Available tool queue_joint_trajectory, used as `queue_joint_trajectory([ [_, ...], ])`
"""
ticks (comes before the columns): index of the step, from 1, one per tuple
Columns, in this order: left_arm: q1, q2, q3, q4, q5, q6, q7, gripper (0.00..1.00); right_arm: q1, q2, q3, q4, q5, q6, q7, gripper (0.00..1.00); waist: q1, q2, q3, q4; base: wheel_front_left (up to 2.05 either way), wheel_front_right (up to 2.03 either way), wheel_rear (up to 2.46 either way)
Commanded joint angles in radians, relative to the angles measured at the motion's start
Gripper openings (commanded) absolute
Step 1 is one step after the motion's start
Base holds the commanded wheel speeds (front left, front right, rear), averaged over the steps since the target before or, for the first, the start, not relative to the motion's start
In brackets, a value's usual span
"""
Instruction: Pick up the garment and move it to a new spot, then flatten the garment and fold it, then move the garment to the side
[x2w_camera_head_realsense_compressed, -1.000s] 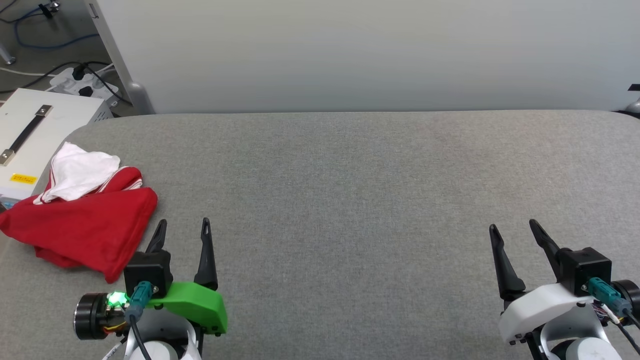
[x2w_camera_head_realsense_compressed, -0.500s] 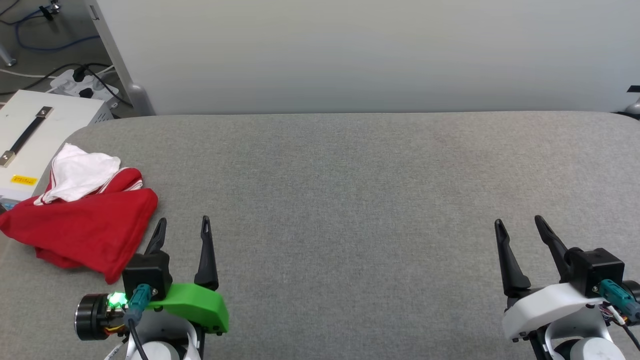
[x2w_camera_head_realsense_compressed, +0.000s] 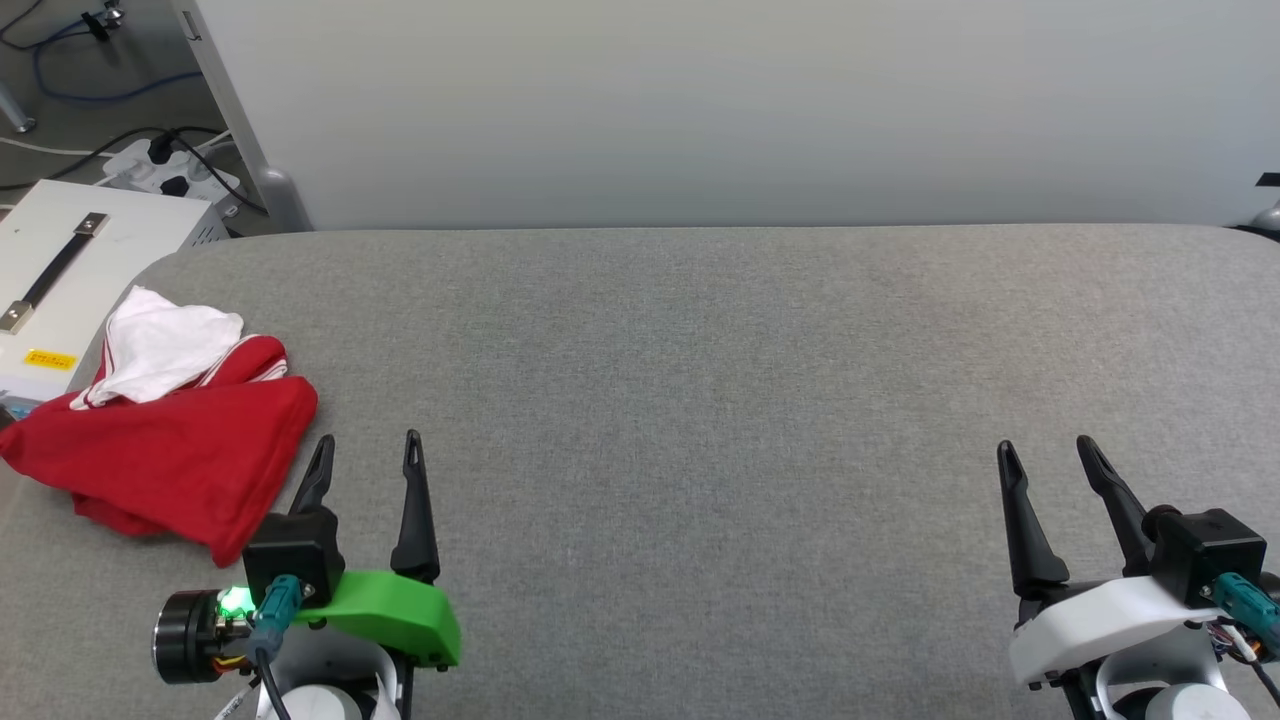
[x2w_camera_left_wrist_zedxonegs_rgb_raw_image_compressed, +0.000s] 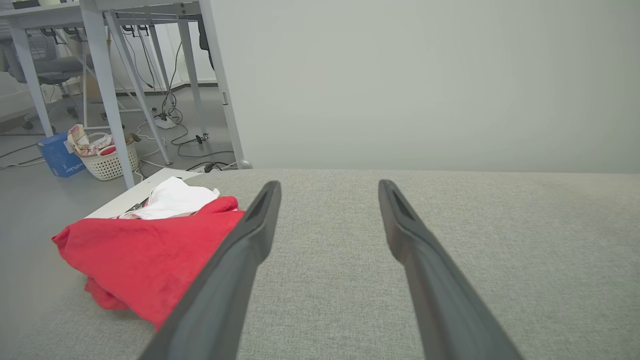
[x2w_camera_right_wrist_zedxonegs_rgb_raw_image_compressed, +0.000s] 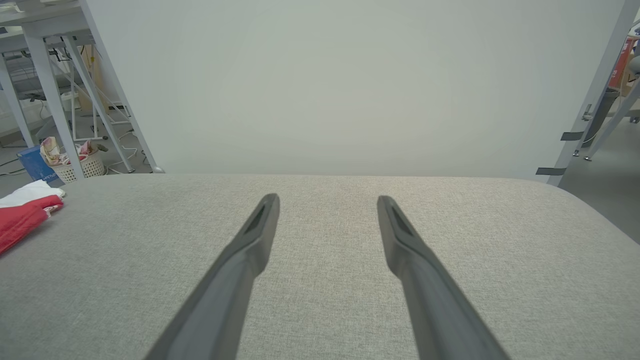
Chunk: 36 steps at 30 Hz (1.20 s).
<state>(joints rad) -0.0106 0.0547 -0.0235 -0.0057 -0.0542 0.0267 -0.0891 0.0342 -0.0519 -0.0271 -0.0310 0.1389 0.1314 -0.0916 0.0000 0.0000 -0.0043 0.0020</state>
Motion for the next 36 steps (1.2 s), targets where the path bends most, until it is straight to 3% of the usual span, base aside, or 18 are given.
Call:
queue_joint_trajectory([
  [1, 0.025, -0.002, -0.001, 0.002, -0.011, 0.007, -0.011, 1.0, 0.01, 0.001, -0.005, -0.005, 0.011, 0.0, -0.011, 1.0, 0.0, 0.0, -0.001, 0.0, 0.0, 0.0, 0.0],
  [36, 0.049, -0.003, -0.019, 0.02, -0.039, 0.028, -0.084, 1.0, 0.04, 0.001, -0.005, 0.003, 0.047, 0.0, -0.082, 1.0, 0.0, 0.0, 0.005, 0.001, 0.0, 0.0, 0.0],
])
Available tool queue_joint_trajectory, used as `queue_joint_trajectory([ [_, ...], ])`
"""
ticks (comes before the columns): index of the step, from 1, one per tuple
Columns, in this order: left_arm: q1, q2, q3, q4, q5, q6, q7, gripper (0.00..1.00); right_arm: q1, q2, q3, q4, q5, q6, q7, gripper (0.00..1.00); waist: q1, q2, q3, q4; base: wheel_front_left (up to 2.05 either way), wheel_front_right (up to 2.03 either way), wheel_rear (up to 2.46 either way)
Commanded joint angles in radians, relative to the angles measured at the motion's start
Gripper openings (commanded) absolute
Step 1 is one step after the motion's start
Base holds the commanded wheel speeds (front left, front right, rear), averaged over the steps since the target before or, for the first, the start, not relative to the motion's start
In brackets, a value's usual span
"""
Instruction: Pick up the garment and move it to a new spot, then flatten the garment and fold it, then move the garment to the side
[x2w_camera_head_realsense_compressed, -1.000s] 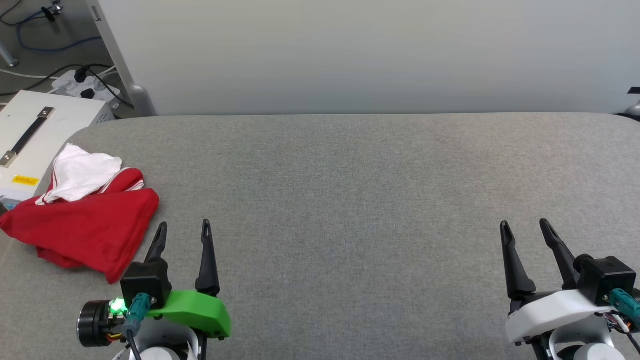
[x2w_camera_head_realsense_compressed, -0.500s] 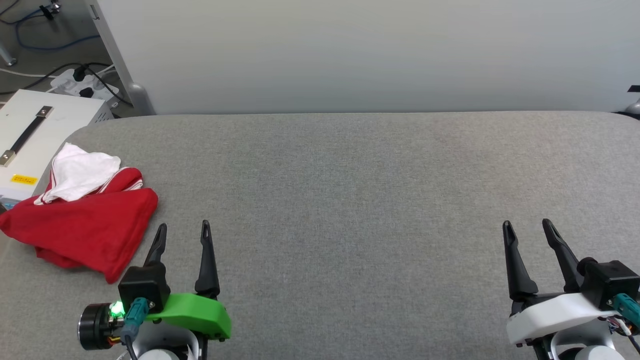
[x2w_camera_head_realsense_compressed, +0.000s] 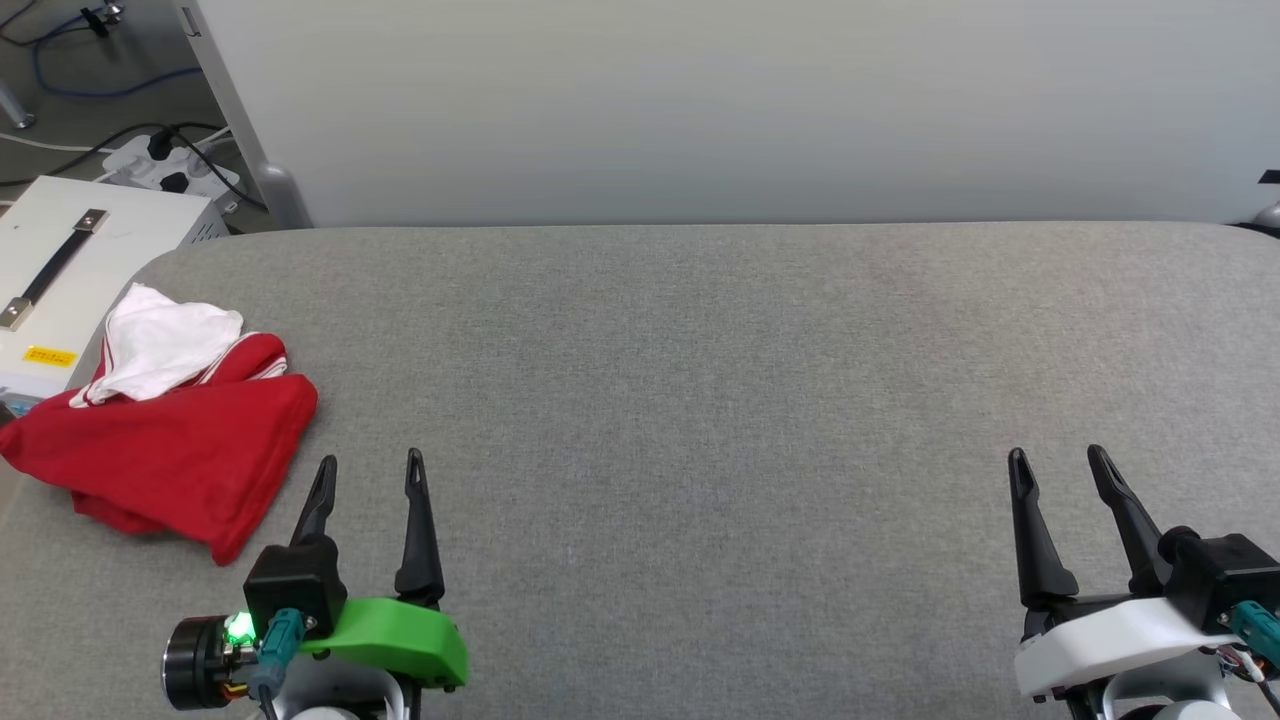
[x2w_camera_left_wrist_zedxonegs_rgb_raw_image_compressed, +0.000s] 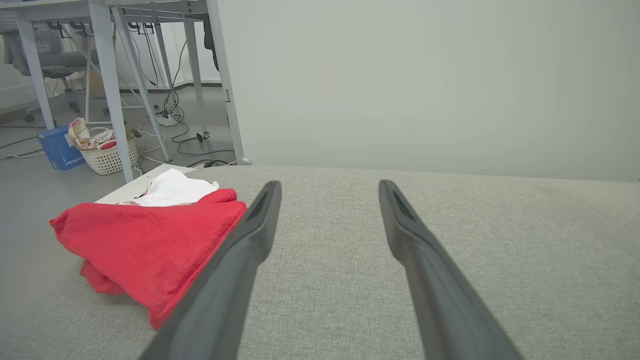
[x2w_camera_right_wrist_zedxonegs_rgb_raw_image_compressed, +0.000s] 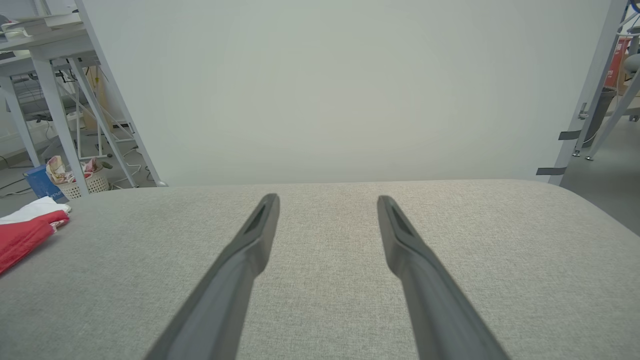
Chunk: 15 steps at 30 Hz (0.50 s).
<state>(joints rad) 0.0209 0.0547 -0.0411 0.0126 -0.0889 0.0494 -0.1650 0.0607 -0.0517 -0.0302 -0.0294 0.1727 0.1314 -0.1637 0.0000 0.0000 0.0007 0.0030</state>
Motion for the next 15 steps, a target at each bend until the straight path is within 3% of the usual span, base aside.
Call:
queue_joint_trajectory([
  [1, 0.018, -0.003, -0.003, 0.002, -0.004, 0.006, -0.01, 1.0, 0.014, 0.001, -0.002, 0.001, 0.015, 0.0, -0.012, 1.0, 0.0, 0.0, 0.001, 0.001, 0.0, 0.0, 0.0],
  [15, 0.026, -0.004, -0.012, 0.012, -0.02, 0.016, -0.039, 1.0, 0.024, 0.001, -0.008, 0.009, 0.038, -0.001, -0.041, 1.0, 0.0, 0.0, 0.003, 0.004, 0.0, 0.0, 0.0],
])
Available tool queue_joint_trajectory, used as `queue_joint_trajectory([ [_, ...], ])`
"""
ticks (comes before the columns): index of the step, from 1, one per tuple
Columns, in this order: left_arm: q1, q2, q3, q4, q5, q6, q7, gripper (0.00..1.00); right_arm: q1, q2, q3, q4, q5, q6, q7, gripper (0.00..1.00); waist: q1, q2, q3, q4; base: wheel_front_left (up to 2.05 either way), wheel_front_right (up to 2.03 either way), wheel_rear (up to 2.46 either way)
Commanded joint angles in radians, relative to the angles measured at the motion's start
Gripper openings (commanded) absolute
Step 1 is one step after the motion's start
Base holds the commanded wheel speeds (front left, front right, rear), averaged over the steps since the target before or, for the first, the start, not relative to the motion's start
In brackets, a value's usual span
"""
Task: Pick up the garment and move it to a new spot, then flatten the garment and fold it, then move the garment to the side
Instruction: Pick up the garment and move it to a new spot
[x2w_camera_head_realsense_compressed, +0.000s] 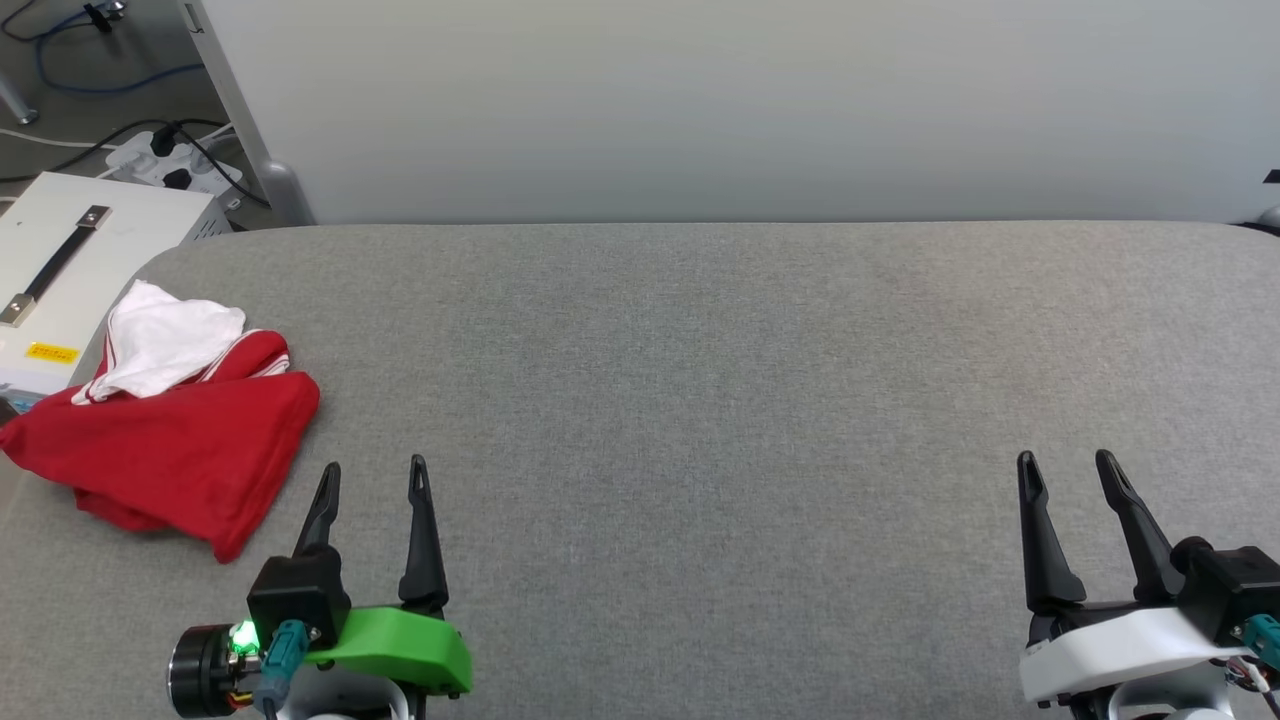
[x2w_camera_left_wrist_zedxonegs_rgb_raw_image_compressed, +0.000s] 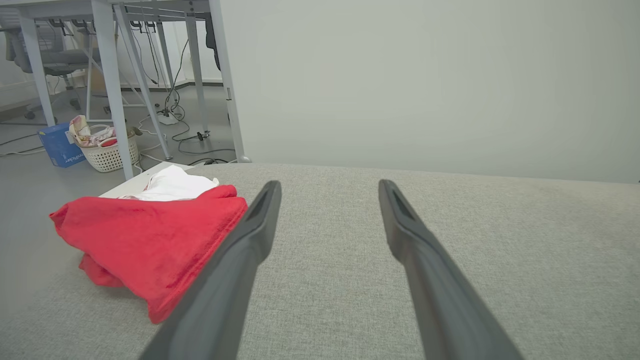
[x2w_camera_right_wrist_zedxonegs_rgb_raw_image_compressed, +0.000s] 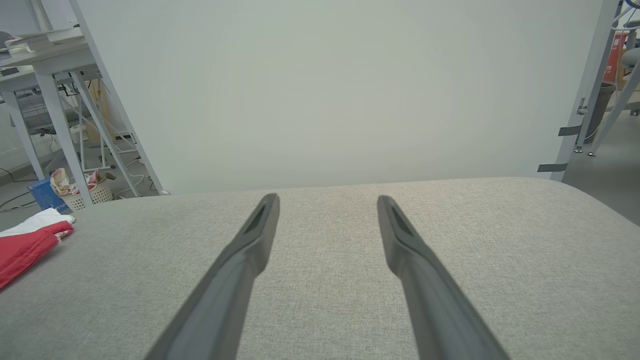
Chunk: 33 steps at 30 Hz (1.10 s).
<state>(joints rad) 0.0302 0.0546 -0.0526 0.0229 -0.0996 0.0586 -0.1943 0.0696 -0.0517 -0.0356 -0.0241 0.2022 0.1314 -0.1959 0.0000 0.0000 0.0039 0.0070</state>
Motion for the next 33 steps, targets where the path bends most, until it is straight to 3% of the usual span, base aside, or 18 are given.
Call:
queue_joint_trajectory([
  [1, 0.017, -0.003, -0.002, 0.002, -0.011, 0.007, -0.011, 1.0, 0.016, 0.001, -0.002, 0.005, 0.009, -0.001, -0.011, 1.0, 0.0, 0.0, 0.001, 0.0, 0.0, 0.0, 0.0],
  [18, 0.022, -0.004, -0.012, 0.02, -0.027, 0.021, -0.047, 1.0, 0.028, 0.001, -0.001, 0.011, 0.033, -0.001, -0.046, 1.0, 0.0, 0.0, 0.009, 0.024, 0.0, 0.0, 0.0],
  [33, 0.004, -0.004, 0.026, 0.035, -0.061, 0.019, -0.067, 1.0, 0.03, 0.001, 0.032, 0.003, 0.009, -0.001, -0.066, 1.0, 0.0, 0.0, 0.035, 0.204, 0.0, 0.0, 0.0],
])
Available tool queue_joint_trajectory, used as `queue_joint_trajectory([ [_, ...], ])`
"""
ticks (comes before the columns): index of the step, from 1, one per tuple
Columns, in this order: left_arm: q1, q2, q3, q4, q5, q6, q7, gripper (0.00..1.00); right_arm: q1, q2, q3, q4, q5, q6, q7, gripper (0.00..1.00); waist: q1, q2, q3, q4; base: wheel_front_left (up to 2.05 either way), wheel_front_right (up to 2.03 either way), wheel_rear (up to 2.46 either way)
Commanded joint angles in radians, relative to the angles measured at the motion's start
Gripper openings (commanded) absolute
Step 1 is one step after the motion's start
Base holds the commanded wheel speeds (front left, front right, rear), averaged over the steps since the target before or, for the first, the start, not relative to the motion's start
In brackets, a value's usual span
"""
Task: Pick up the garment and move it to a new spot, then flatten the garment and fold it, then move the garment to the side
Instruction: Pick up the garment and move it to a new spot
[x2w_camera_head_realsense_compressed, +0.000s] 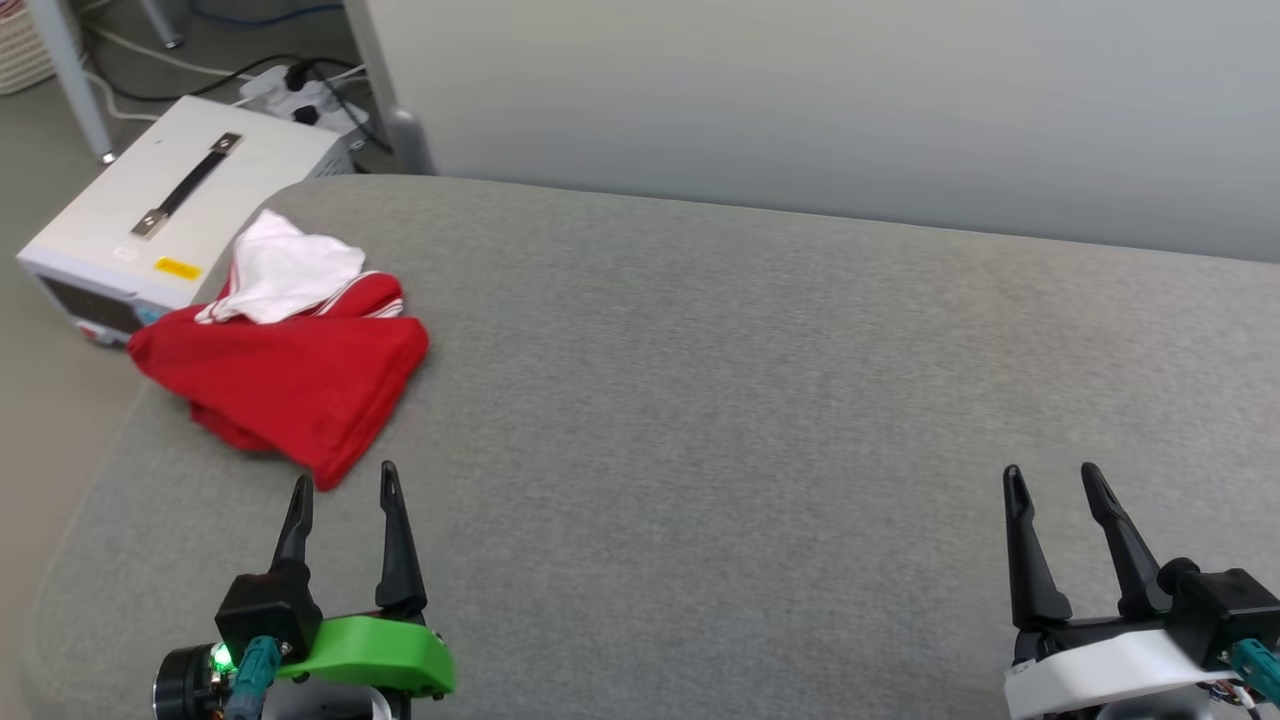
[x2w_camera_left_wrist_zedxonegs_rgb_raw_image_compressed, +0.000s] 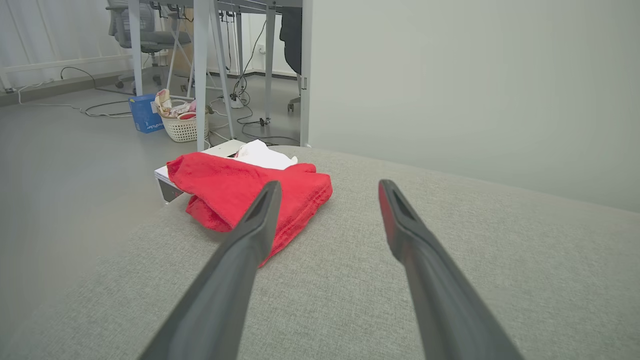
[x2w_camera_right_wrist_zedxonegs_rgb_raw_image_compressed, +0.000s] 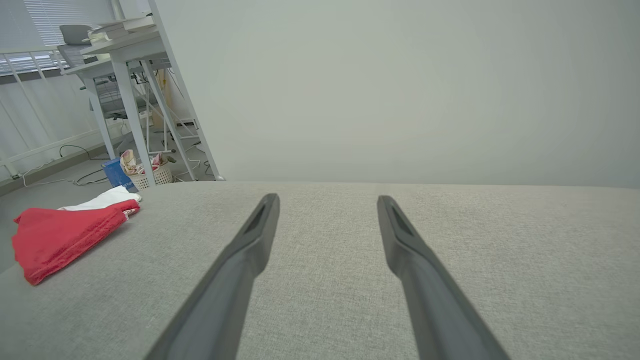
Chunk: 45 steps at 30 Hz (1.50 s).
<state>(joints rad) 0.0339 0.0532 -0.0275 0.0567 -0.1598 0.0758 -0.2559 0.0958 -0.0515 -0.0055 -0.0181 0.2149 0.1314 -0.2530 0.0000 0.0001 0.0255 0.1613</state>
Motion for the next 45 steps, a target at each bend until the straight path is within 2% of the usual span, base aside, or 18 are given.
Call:
queue_joint_trajectory([
  [1, -0.002, -0.003, 0.005, 0.003, -0.007, 0.002, -0.006, 1.0, 0.002, 0.001, 0.005, -0.004, -0.008, -0.001, -0.009, 1.0, 0.0, -0.0001, 0.017, 0.066, 0.0, 0.0, 0.0],
  [19, -0.01, -0.003, 0.044, 0.02, -0.048, 0.011, -0.006, 1.0, -0.014, 0.001, 0.036, -0.025, -0.053, -0.001, -0.009, 1.0, 0.0, -0.0001, 0.034, 0.302, 0.0, 0.0, 0.0],
  [25, -0.006, -0.003, 0.055, 0.024, -0.054, 0.007, -0.006, 1.0, -0.014, 0.001, 0.04, -0.025, -0.057, -0.001, -0.009, 1.0, 0.0, -0.0001, 0.033, 0.339, 0.0, 0.0, 0.0],
  [31, -0.007, -0.003, 0.068, 0.034, -0.057, -0.002, -0.006, 1.0, -0.008, 0.001, 0.045, -0.023, -0.054, -0.001, -0.009, 1.0, 0.0, -0.0001, 0.029, 0.347, 0.0, 0.0, 0.0],
  [34, -0.026, -0.003, 0.088, 0.04, -0.058, -0.027, -0.006, 1.0, -0.011, 0.001, 0.054, -0.026, -0.055, -0.001, -0.009, 1.0, 0.0, -0.0001, 0.033, 0.334, 0.0, 0.0, 0.0],
  [37, -0.086, 0.003, 0.108, 0.063, -0.04, -0.08, -0.006, 1.0, -0.02, 0.001, 0.05, -0.034, -0.064, -0.001, -0.009, 1.0, 0.0, -0.0001, 0.051, 0.321, 0.0, 0.0, 0.0],
  [40, -0.208, 0.026, 0.13, 0.096, -0.034, -0.129, -0.006, 1.0, -0.036, 0.001, 0.051, -0.045, -0.085, -0.001, -0.009, 1.0, 0.0, -0.0001, 0.084, 0.304, 0.0, 0.0, 0.0],
  [45, -0.412, 0.095, 0.162, 0.132, -0.039, -0.171, -0.006, 1.0, -0.083, -0.011, 0.05, -0.067, -0.117, -0.001, -0.009, 1.0, 0.0, -0.0001, 0.161, 0.258, 0.0, 0.0, 0.0],
])
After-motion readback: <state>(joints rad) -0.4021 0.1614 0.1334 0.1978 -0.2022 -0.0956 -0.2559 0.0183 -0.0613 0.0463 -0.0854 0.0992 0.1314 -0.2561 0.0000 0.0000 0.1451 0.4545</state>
